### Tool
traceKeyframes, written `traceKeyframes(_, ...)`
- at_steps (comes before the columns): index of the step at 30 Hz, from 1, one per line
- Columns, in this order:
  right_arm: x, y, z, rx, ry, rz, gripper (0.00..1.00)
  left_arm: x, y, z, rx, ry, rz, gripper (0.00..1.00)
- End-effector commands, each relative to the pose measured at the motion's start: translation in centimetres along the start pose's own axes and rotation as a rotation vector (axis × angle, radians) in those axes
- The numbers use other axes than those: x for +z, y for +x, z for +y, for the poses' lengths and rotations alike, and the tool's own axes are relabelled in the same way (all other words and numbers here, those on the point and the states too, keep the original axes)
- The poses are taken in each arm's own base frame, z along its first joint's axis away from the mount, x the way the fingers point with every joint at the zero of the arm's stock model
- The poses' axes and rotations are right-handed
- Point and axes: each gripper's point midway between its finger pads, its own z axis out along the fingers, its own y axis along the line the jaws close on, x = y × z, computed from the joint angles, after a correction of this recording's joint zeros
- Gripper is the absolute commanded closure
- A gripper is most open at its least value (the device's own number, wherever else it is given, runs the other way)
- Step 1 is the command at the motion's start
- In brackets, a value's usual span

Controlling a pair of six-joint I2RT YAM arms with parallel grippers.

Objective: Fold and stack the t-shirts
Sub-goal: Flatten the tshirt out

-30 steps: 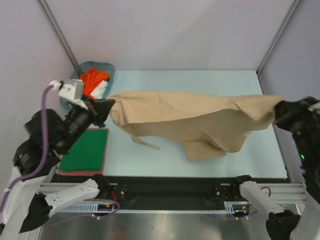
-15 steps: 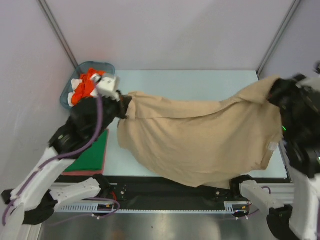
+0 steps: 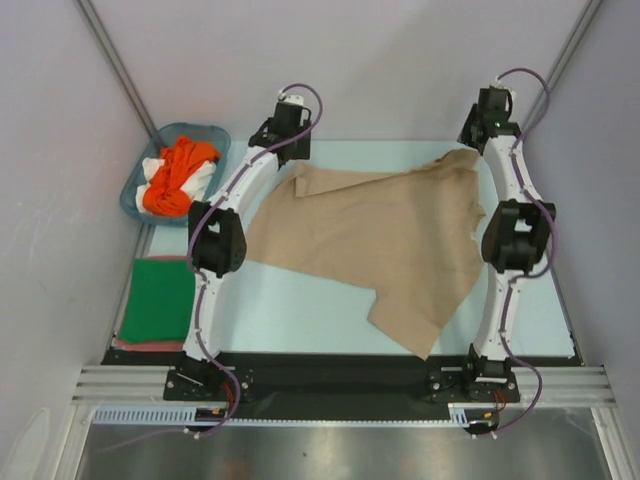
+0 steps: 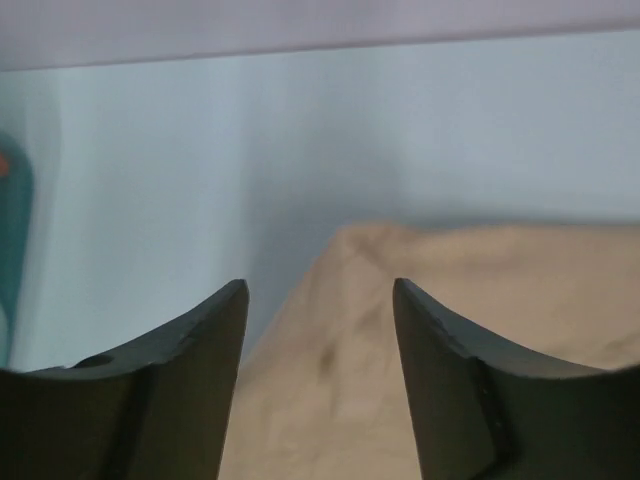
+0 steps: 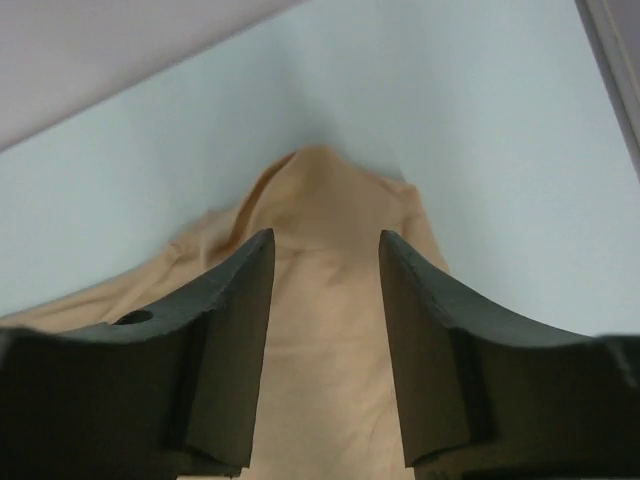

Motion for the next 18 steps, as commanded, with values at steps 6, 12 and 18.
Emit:
traceKeyframes(6, -6.8, -1.1, 0.0, 0.020, -0.024, 0.178, 0.34, -9.0, -0.7, 5.0, -0.057, -0.025, -0.019, 0.16)
traceKeyframes(12, -14.2, 8.8, -0.7, 0.024, -0.048, 0.376, 0.33, -15.9, 5.0, 5.3, -0.090, 0.071, 0.047, 0.23)
traceKeyframes(18, -23.5, 20.4, 2.5, -0.033, -0.213, 0.603, 0.37, -18.5, 13.8, 7.6, -0.190, 0.038, 0.197, 0.42)
